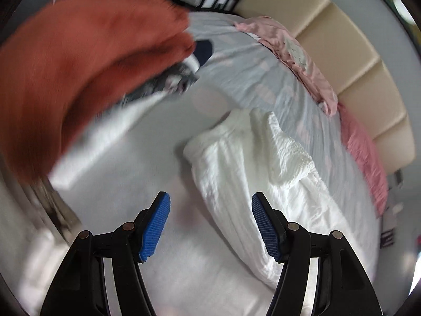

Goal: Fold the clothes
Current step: 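Open both tools and lay the white garment flat on the bed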

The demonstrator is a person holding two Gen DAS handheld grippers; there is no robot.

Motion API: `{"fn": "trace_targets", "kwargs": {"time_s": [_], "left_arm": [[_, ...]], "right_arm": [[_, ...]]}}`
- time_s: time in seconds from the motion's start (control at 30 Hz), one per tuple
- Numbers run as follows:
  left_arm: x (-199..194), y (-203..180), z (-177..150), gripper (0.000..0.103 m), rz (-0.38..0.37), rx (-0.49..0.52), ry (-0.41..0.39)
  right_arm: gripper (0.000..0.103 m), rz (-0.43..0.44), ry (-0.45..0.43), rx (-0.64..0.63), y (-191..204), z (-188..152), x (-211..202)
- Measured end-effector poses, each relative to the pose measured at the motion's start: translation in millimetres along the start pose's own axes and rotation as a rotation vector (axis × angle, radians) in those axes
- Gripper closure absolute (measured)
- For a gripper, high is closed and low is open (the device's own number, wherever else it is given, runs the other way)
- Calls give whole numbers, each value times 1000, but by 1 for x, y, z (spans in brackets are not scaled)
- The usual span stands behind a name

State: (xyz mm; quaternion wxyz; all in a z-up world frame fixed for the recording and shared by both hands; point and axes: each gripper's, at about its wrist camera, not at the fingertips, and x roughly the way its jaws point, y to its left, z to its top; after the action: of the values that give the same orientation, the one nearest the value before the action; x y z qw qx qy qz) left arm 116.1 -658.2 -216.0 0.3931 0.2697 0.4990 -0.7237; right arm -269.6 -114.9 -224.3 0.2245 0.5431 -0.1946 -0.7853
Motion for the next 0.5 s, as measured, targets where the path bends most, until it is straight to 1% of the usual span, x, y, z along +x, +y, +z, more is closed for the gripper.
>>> {"fn": "trace_targets", "kwargs": {"time_s": [0.03, 0.07, 0.13, 0.17, 0.23, 0.3, 0.4, 0.5], "left_arm": [[4, 9, -6, 37, -37, -44, -3], [8, 10, -7, 37, -44, -57, -4], [17, 9, -7, 37, -38, -60, -6], [21, 8, -7, 37, -34, -62, -7], [30, 6, -7, 37, -28, -65, -9], [39, 4, -6, 37, -21, -68, -11], [52, 2, -6, 37, -11, -72, -13], [65, -1, -6, 37, -1, -77, -16]], "right_arm": [[66, -8, 2, 6, -2, -8, 4], [66, -33, 8, 1, -4, -13, 9], [66, -82, 18, -9, -9, -24, 20], [66, -86, 23, 6, -12, -27, 24], [66, -61, 33, 64, -19, -26, 31], [66, -42, 18, 94, -20, -24, 33], [66, -54, -2, 54, -16, -24, 38], [66, -47, -10, 47, -18, -23, 41]]}}
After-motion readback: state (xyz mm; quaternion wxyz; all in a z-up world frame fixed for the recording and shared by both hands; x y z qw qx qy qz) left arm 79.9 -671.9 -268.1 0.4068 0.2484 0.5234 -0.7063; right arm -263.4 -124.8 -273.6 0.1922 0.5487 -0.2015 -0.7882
